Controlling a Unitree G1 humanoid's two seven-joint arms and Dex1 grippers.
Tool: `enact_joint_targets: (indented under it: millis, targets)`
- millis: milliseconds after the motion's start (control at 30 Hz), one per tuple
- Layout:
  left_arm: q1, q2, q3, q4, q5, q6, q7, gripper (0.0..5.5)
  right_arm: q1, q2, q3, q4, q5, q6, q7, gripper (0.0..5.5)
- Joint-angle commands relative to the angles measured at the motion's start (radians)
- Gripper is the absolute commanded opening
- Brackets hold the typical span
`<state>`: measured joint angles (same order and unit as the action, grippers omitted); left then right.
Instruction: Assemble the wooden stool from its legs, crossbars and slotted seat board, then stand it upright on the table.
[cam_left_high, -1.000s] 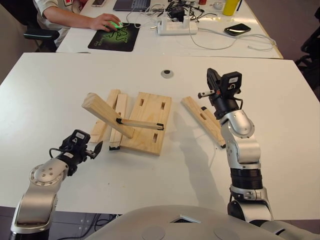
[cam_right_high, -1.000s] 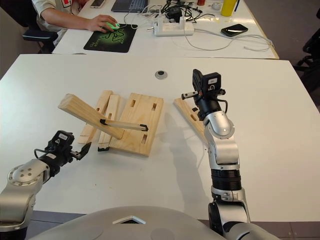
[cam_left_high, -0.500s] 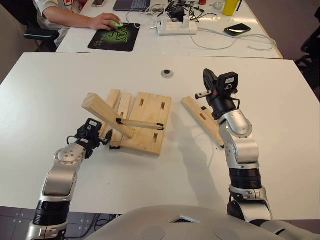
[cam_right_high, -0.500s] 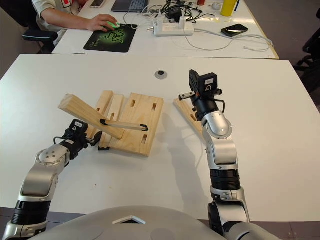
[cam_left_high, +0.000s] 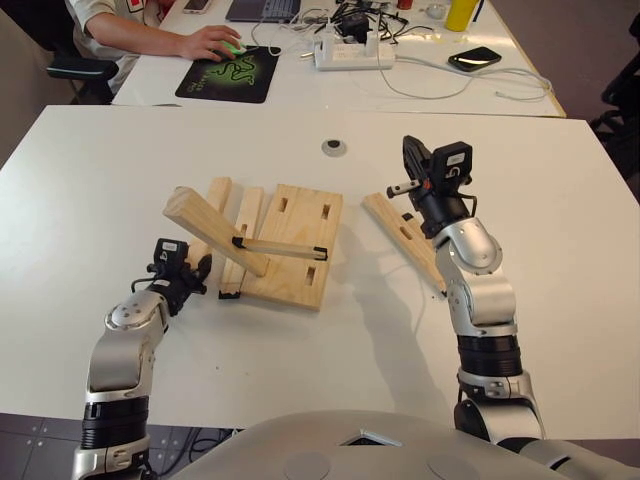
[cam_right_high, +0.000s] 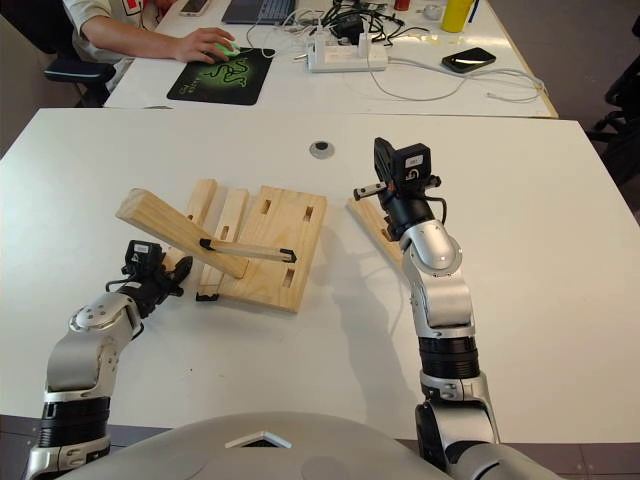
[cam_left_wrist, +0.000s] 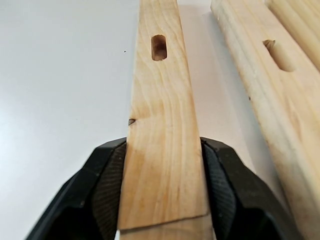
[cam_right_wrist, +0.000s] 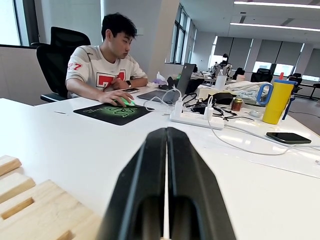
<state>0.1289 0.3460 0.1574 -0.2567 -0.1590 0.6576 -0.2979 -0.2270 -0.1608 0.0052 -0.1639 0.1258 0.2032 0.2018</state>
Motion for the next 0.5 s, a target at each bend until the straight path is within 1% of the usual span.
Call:
enact_joint_targets:
  millis: [33, 200, 233, 367, 467, 500]
  targets:
    - [-0.042, 0.003, 0.041, -0.065, -0.012, 0.006, 0.03, 2.08, -0.04, -0.002, -0.015, 0.01, 0.007, 0.008, 0.001, 0.0]
    - [-0.123, -0.003, 0.081, -0.157, -0.042, -0.005, 0.051, 2.08, -0.102, -0.004, -0.056, 0.032, 0.041, 0.041, -0.005, 0.0]
    - [-0.167, 0.005, 0.09, -0.189, -0.042, -0.016, 0.061, 2.08, -0.159, -0.001, -0.092, 0.045, 0.087, 0.084, -0.007, 0.0]
    - [-0.327, 0.022, 0.089, -0.319, -0.051, -0.062, 0.078, 2.08, -0.412, 0.005, -0.219, 0.082, 0.36, 0.325, 0.017, 0.0]
    - [-0.43, 0.023, 0.085, -0.407, -0.069, -0.096, 0.081, 2.08, -0.595, 0.009, -0.344, 0.121, 0.664, 0.557, -0.007, 0.0]
    - [-0.459, 0.024, 0.083, -0.429, -0.081, -0.094, 0.08, 2.08, -0.64, 0.004, -0.372, 0.138, 0.734, 0.608, -0.016, 0.19]
